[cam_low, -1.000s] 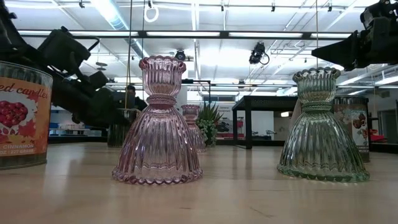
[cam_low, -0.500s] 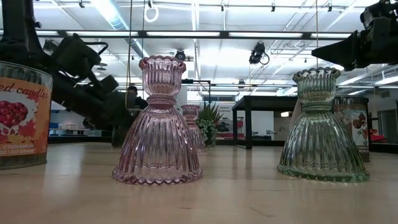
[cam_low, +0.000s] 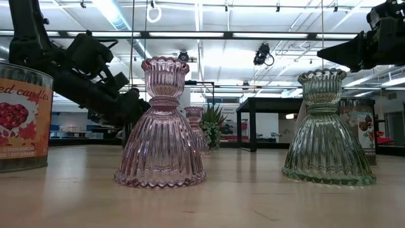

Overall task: Pick & Place candle stick holders
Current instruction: Put the top left silver scented candle on the shelf

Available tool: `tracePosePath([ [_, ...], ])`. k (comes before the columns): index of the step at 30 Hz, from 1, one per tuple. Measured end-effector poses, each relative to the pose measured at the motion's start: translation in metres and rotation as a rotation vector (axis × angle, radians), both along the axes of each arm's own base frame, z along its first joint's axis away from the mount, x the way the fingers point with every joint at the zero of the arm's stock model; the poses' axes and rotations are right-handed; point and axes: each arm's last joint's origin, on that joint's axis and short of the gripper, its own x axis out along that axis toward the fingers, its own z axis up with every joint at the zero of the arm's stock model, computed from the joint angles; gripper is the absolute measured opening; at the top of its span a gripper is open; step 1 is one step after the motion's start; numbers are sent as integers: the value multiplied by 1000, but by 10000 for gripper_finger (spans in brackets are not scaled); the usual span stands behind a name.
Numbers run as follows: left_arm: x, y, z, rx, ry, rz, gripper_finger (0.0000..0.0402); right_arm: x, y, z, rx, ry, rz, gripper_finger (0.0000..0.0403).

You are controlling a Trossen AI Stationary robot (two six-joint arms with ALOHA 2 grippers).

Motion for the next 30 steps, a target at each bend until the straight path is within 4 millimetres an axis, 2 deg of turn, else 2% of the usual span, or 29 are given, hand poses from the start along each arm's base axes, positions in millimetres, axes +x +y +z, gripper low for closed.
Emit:
tracePosePath([
  [12, 4, -2, 4, -29, -75, -90, 362, 0, 0, 0, 0, 0, 0, 18],
  [16, 20, 0, 16, -88, -155, -181, 362, 0, 0, 0, 0, 0, 0, 18],
  [19, 44, 4, 33, -77, -159, -238, 362, 0, 0, 0, 0, 0, 0, 18],
  [23, 79, 13, 63, -60, -20, -262, 362, 0, 0, 0, 0, 0, 0, 18],
  [27, 108, 21, 109, 6, 69, -283, 362, 0, 0, 0, 0, 0, 0, 18],
  [30, 123, 26, 148, 89, 11, -296, 362, 0, 0, 0, 0, 0, 0, 18],
])
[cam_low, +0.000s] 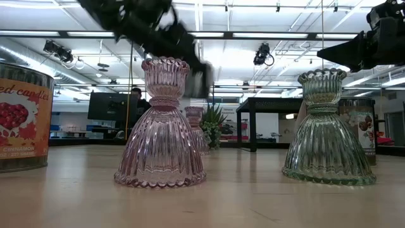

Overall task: Pick & Place candle stick holders
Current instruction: Put the top left silver scented candle on the shelf

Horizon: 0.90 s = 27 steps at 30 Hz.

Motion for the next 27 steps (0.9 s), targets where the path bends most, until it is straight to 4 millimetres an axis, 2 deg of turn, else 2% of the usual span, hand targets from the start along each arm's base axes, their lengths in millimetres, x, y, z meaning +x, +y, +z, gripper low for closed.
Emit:
tracePosePath([
  [2, 7, 4, 26, 45, -66, -13, 362, 0, 0, 0, 0, 0, 0, 18],
  [4, 15, 9, 44, 79, -103, -13, 362, 0, 0, 0, 0, 0, 0, 18],
  [7, 30, 22, 53, 80, -119, -23, 362, 0, 0, 0, 0, 0, 0, 18],
  [14, 87, 64, 40, 38, -68, -53, 362, 0, 0, 0, 0, 0, 0, 18],
  [18, 119, 87, 42, 37, -47, -69, 362, 0, 0, 0, 0, 1, 1, 18],
  [21, 136, 99, 45, 23, -29, -85, 362, 0, 0, 0, 0, 1, 0, 18],
  [27, 157, 108, 49, 65, -55, -120, 361, 0, 0, 0, 0, 1, 1, 18],
])
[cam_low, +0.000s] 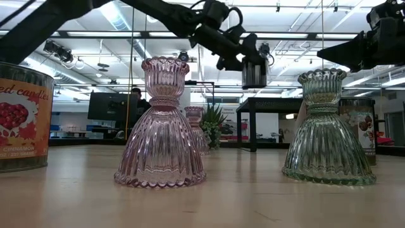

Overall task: Pick & Place candle stick holders
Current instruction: Put the top left silver scented candle on the shelf

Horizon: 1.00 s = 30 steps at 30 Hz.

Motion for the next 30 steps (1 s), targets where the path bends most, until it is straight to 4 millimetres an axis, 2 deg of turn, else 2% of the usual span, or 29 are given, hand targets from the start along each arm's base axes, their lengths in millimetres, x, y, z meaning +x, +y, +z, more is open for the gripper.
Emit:
tracePosePath([
  [4, 9, 7, -10, 10, 23, 12, 361, 0, 0, 0, 0, 0, 0, 18],
  [10, 10, 26, -29, -12, 45, 51, 361, 0, 0, 0, 0, 0, 0, 18],
  [16, 3, 42, -30, -58, 19, 84, 361, 0, 0, 0, 0, 0, 0, 18],
  [24, 7, 46, -31, -61, -47, 53, 361, 0, 0, 0, 0, 0, 0, 18],
  [30, 15, 50, -55, -66, -38, 64, 361, 0, 0, 0, -1, 1, 5, 18],
])
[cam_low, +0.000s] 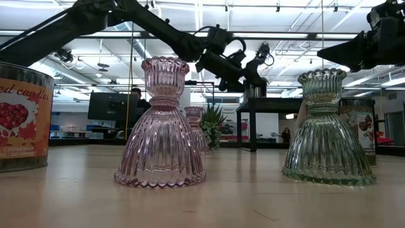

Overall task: Pick & Place candle stick holders
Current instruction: Put the top left silver scented candle on the shelf

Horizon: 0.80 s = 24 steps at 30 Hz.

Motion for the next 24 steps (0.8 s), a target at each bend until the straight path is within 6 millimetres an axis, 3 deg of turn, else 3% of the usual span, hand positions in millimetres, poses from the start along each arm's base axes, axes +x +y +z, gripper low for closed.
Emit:
tracePosePath([
  [8, 0, 2, -1, -11, -21, 34, 362, 0, 1, 0, -2, -1, 21, 18],
  [11, 1, 2, -1, -10, -27, 28, 384, 0, 1, 0, -2, -2, 21, 18],
  [16, 3, -2, 0, -14, -31, 12, 361, 0, 1, 0, -2, -2, 21, 18],
  [24, 5, -6, 3, 3, -62, -3, 380, 0, 1, 0, -2, -2, 20, 18],
])
